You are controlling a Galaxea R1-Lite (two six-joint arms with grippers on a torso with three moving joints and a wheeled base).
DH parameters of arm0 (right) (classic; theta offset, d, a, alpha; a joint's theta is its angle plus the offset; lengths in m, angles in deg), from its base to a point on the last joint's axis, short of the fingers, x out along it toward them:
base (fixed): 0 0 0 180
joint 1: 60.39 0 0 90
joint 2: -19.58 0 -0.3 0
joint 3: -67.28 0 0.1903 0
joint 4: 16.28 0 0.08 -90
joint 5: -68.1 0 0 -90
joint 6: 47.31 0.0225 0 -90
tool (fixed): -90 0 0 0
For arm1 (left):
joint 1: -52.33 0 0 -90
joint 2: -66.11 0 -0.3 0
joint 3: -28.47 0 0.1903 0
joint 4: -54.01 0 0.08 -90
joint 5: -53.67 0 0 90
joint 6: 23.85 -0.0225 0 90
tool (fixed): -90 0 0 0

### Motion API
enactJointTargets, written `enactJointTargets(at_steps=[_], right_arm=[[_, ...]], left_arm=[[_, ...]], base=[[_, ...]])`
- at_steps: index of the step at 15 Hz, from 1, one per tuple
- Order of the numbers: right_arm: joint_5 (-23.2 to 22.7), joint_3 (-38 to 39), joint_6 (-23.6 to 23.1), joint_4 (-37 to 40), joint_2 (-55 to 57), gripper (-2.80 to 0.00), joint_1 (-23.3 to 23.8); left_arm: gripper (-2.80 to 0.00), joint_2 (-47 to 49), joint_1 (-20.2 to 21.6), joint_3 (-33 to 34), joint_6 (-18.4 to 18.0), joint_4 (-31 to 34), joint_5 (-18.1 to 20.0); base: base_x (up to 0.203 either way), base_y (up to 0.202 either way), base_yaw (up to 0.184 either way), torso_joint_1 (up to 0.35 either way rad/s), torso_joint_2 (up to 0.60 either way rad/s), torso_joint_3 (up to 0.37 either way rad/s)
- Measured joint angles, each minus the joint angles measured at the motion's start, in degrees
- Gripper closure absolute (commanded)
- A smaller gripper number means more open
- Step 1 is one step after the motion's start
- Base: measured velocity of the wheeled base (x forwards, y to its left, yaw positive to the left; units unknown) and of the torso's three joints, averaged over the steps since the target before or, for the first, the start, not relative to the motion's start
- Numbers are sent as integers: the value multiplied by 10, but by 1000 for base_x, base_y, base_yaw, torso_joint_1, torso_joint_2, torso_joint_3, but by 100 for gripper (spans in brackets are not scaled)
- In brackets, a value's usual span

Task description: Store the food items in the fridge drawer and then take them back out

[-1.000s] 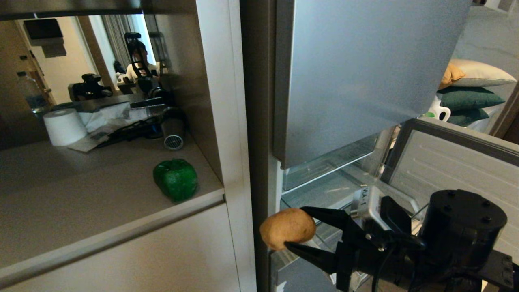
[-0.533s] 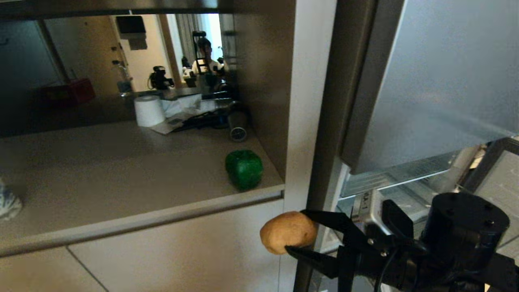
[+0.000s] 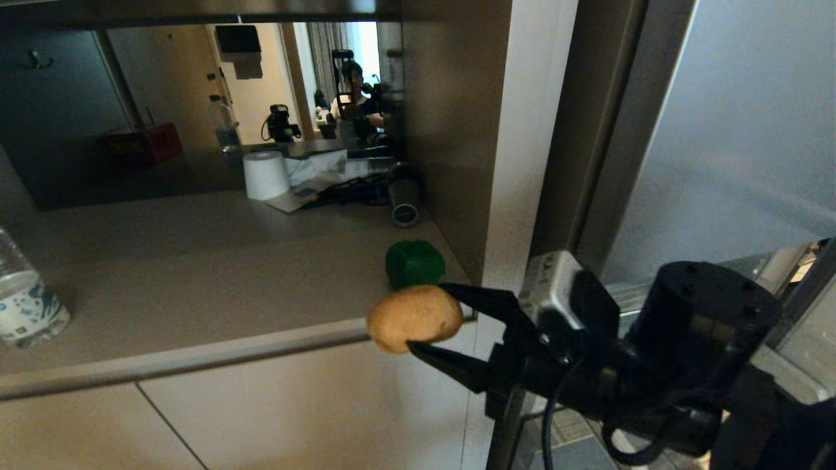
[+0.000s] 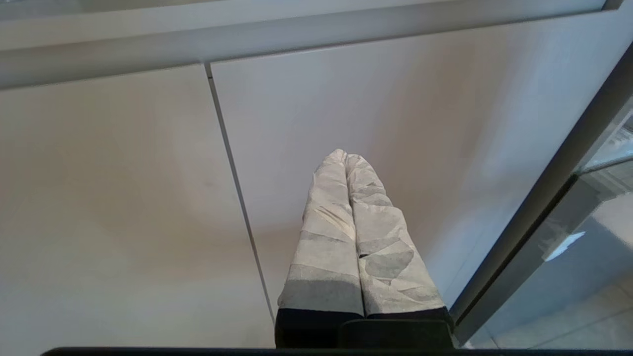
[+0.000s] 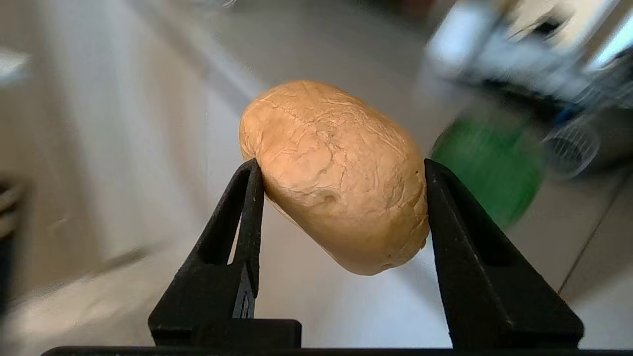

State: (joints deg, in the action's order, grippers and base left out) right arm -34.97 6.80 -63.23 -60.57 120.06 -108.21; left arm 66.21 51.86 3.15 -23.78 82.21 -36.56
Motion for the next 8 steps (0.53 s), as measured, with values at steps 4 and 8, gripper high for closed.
enactJointTargets(at_steps=[4, 8], right_arm=[[90, -126, -9, 37, 77, 0, -39], [121, -229, -38, 104, 127, 0, -55]], left_arm=[[0, 0, 0, 0, 0, 0, 0], [0, 0, 0, 0, 0, 0, 0]], base=[[0, 0, 0, 0, 0, 0], [0, 0, 0, 0, 0, 0]])
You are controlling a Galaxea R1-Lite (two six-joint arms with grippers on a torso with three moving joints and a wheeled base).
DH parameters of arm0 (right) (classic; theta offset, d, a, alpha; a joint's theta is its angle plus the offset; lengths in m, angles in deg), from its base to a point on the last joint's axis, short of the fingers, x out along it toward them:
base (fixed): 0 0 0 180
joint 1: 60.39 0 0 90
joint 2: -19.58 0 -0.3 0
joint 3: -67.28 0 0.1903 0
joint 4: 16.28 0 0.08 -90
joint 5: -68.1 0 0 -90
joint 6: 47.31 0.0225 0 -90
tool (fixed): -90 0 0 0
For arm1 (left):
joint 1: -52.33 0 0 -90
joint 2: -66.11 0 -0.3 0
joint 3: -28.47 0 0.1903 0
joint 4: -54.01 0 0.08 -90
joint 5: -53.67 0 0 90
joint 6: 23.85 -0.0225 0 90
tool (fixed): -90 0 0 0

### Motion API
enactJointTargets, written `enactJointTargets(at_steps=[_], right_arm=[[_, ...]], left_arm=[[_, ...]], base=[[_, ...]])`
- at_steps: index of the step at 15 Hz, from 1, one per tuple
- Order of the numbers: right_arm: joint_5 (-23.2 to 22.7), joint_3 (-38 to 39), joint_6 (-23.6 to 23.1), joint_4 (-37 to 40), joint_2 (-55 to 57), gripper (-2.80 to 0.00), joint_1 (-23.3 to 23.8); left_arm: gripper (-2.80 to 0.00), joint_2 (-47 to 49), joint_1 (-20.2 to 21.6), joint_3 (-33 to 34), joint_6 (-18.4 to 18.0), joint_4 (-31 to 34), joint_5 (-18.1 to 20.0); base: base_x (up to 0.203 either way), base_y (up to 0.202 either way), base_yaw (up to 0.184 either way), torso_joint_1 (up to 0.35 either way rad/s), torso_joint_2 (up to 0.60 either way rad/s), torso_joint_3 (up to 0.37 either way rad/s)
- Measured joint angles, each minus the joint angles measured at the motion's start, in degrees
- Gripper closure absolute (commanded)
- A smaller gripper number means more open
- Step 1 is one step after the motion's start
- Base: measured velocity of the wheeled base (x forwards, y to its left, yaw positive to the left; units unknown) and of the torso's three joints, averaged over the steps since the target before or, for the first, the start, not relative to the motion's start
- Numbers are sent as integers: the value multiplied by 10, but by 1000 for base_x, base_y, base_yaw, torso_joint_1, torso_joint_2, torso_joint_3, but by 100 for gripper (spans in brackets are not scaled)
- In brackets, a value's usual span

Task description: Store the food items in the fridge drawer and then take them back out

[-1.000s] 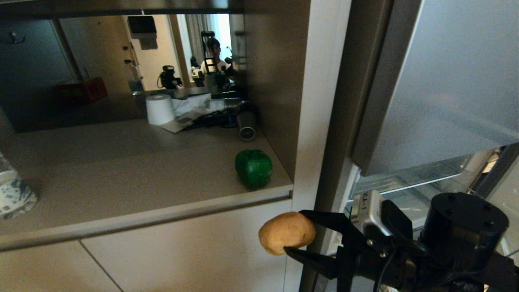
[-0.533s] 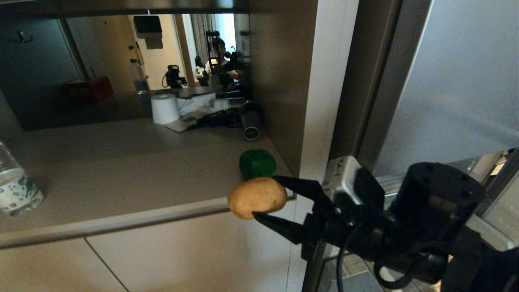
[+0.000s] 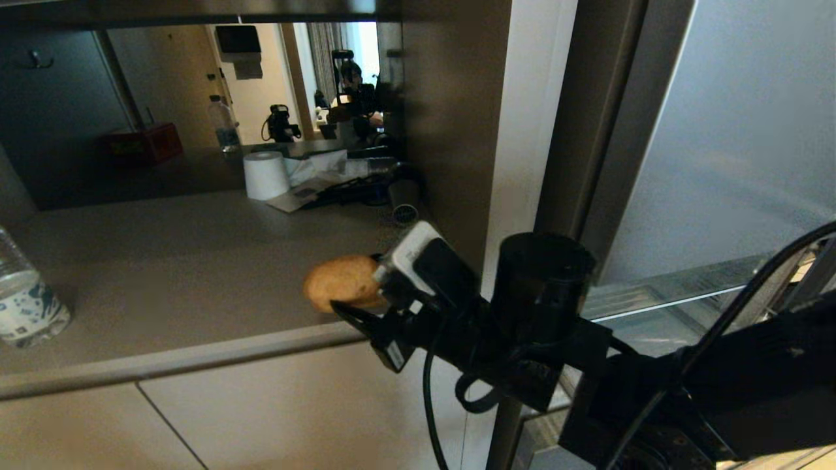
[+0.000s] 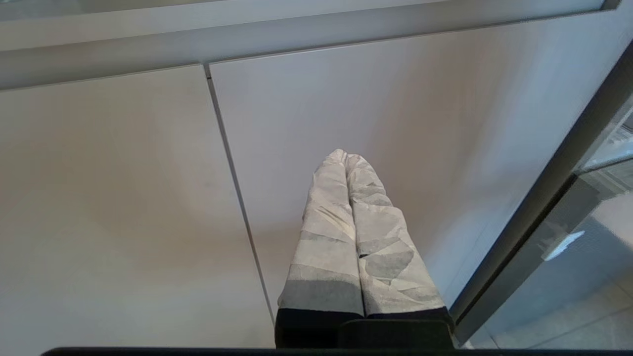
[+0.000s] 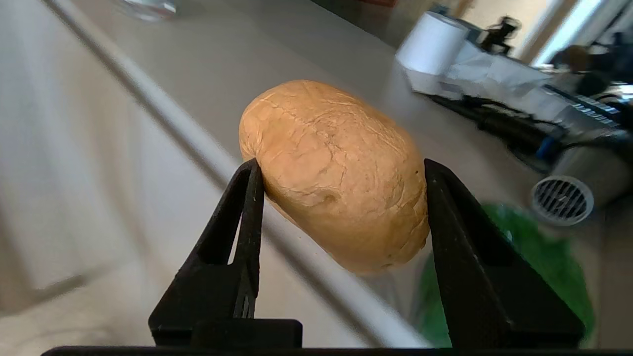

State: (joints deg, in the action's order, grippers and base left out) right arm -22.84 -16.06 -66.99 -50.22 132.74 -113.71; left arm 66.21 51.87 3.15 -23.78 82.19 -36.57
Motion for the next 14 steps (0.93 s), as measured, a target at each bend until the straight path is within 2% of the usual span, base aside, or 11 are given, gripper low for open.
enactJointTargets(at_steps=[3, 9, 14], right_arm=[[40, -77, -30, 47, 33, 0, -8], [139, -214, -113, 86, 119, 0, -25], [195, -296, -133, 102, 181, 0, -30]], left_arm=[[0, 0, 0, 0, 0, 0, 0], [0, 0, 0, 0, 0, 0, 0], [0, 0, 0, 0, 0, 0, 0]], base=[[0, 0, 0, 0, 0, 0], [0, 0, 0, 0, 0, 0], [0, 0, 0, 0, 0, 0]])
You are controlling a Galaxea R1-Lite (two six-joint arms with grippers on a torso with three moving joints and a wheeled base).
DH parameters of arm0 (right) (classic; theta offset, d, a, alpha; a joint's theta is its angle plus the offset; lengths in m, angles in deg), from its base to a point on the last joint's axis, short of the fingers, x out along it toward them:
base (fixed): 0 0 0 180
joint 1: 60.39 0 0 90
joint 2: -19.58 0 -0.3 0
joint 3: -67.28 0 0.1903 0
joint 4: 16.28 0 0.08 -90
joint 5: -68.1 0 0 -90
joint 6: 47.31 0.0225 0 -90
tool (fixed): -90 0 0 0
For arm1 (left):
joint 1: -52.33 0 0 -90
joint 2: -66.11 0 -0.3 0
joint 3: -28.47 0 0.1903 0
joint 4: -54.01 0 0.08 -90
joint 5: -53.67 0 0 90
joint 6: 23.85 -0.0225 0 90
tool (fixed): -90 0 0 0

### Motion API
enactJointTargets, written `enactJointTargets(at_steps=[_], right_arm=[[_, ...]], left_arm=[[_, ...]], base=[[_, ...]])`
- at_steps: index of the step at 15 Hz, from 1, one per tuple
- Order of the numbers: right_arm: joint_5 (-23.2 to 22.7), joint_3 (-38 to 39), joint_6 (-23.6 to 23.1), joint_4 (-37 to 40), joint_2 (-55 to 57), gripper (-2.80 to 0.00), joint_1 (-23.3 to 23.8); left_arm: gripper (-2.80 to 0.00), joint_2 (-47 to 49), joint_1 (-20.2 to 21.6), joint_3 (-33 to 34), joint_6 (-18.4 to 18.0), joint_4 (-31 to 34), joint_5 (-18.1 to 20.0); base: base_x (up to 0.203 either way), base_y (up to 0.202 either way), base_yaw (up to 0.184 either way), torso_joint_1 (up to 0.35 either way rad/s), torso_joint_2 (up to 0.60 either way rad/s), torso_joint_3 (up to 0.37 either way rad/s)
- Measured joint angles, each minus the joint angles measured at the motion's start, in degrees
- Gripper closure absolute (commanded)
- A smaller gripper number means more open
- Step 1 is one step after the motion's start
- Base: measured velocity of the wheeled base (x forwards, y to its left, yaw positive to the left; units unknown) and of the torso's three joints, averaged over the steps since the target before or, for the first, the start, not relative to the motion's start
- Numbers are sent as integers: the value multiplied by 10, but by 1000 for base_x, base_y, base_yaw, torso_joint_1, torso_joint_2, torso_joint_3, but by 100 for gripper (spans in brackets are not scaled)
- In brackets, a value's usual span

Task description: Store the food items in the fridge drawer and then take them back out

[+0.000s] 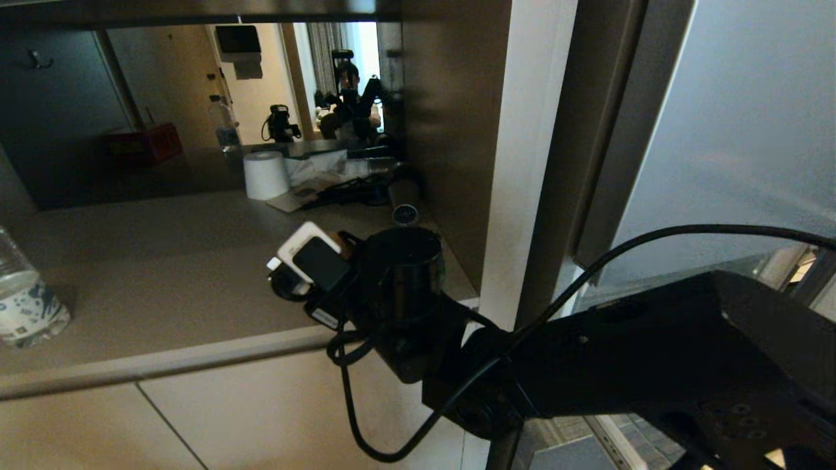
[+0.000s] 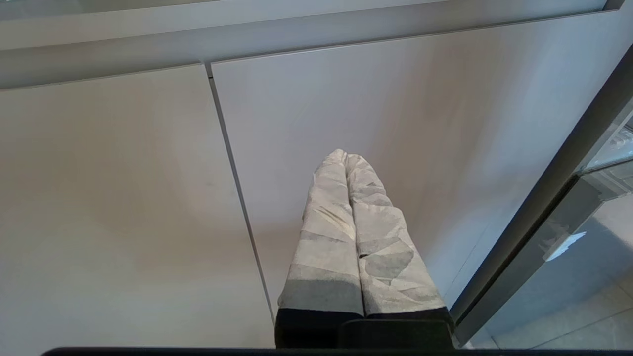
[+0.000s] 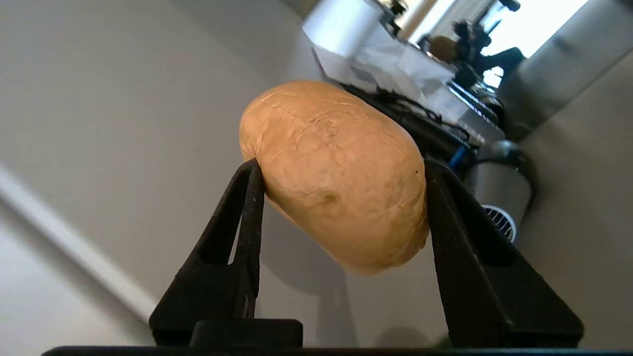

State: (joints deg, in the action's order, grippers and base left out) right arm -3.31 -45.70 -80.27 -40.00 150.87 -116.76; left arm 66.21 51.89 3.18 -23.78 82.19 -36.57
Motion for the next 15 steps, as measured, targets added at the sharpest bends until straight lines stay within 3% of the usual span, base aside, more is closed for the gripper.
enactJointTargets(at_steps=[6, 7, 15], right_arm=[[25, -62, -6, 20, 50, 0, 1], [26, -66, -6, 23, 52, -280, 1], [32, -67, -7, 22, 51, -280, -2]], left_arm=[[0, 0, 0, 0, 0, 0, 0], [0, 0, 0, 0, 0, 0, 0], [0, 0, 0, 0, 0, 0, 0]], base=[[0, 0, 0, 0, 0, 0], [0, 0, 0, 0, 0, 0], [0, 0, 0, 0, 0, 0]])
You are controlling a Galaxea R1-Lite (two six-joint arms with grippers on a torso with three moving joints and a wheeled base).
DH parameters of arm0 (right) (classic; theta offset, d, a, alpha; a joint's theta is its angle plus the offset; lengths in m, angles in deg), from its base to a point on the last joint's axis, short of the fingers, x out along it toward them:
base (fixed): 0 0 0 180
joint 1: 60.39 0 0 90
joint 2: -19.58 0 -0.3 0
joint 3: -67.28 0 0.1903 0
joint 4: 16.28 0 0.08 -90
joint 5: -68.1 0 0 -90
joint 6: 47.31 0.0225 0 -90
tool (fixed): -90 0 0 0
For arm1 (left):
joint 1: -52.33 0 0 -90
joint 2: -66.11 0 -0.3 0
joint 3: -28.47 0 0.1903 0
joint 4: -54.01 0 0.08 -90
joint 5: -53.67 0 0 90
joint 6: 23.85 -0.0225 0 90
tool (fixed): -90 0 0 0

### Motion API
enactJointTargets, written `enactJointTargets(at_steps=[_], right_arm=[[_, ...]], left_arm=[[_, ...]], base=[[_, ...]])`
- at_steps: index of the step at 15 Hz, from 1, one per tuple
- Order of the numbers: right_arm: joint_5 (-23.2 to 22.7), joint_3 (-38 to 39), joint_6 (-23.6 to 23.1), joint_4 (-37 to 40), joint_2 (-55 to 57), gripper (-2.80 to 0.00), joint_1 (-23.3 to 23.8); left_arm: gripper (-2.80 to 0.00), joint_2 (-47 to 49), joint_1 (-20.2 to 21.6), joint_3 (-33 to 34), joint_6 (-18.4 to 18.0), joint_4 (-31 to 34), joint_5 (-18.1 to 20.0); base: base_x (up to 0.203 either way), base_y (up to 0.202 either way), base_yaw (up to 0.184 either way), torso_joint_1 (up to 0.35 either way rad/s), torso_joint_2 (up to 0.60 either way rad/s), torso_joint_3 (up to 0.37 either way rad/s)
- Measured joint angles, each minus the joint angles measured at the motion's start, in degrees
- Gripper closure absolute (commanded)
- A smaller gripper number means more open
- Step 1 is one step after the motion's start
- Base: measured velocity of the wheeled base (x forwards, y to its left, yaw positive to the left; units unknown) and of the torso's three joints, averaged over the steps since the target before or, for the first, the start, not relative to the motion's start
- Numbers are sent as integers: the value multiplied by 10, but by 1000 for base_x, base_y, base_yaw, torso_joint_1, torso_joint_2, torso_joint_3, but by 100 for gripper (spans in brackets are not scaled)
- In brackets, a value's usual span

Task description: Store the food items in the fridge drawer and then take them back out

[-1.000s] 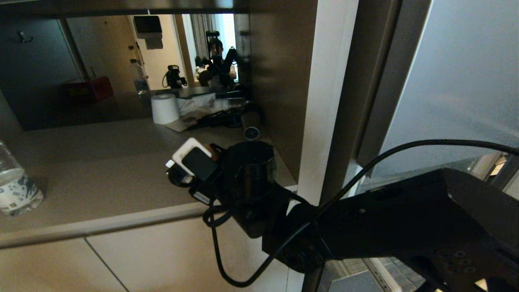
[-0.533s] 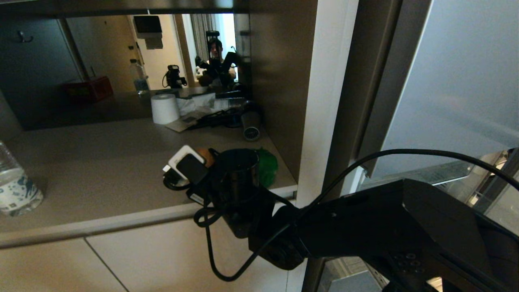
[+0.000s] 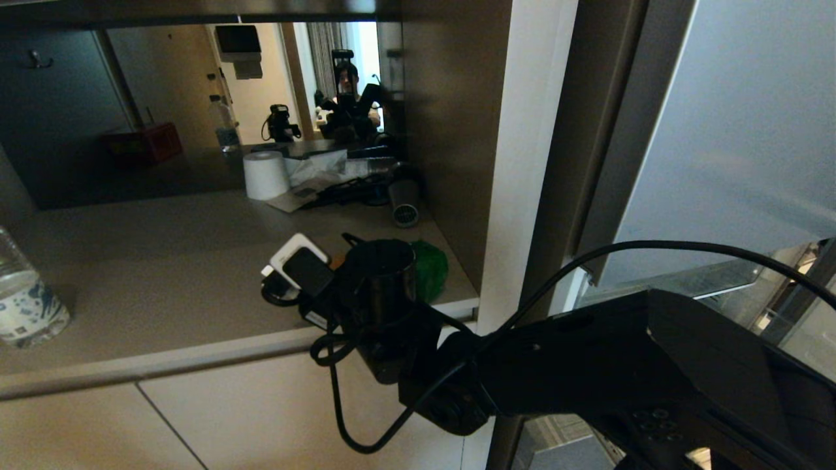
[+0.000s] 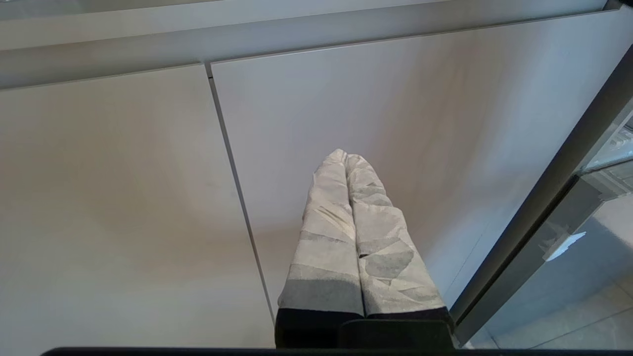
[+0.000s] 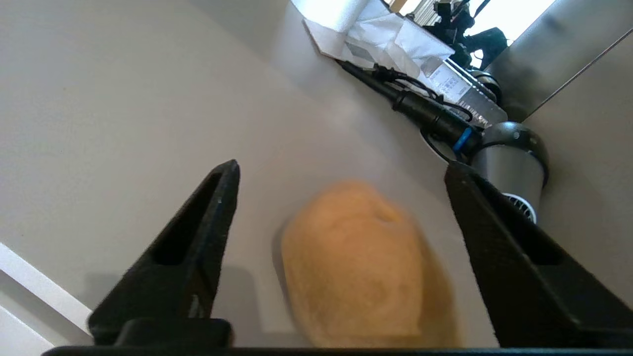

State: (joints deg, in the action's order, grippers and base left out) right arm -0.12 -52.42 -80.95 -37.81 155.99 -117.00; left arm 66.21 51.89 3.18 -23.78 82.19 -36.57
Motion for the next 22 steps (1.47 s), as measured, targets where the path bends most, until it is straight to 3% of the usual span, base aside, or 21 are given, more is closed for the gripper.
enactJointTargets(at_steps=[9, 13, 14, 22], right_arm=[[22, 9, -8, -1, -36, -280, -25], [22, 54, -4, -6, -72, -280, -29], [22, 78, -3, -8, -87, 0, -33], [12, 359, 43, -54, -280, 0, -64]], left_arm=[[0, 0, 0, 0, 0, 0, 0], [0, 0, 0, 0, 0, 0, 0], [0, 0, 0, 0, 0, 0, 0], [0, 0, 0, 0, 0, 0, 0]], base=[[0, 0, 0, 0, 0, 0], [0, 0, 0, 0, 0, 0], [0, 0, 0, 0, 0, 0], [0, 0, 0, 0, 0, 0]])
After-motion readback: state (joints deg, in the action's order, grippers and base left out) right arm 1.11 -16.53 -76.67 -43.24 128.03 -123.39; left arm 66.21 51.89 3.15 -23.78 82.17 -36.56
